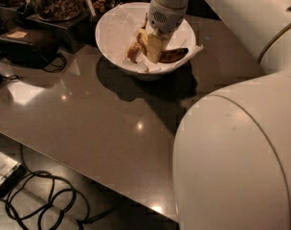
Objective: Pick banana from white bowl
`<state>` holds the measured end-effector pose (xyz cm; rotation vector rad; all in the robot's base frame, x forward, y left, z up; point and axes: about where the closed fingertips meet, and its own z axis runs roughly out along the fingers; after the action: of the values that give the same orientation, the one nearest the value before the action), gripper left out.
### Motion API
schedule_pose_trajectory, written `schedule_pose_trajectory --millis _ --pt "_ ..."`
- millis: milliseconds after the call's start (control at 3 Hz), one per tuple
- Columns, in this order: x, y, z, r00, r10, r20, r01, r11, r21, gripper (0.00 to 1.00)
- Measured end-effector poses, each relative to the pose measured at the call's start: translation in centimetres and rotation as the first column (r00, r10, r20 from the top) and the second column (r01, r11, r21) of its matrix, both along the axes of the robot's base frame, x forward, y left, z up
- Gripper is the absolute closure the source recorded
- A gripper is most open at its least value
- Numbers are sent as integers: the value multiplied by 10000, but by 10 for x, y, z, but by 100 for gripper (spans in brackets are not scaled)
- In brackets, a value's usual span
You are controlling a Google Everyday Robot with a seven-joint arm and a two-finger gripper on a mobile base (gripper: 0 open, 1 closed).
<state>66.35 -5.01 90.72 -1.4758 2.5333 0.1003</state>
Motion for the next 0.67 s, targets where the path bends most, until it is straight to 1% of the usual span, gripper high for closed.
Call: schedule_pose_trajectory --millis 333,667 --pt "4 1 -2 10000 -46 84 45 10000 32 100" --pt "-15 6 2 9995 256 161 -255 9997 -40 100"
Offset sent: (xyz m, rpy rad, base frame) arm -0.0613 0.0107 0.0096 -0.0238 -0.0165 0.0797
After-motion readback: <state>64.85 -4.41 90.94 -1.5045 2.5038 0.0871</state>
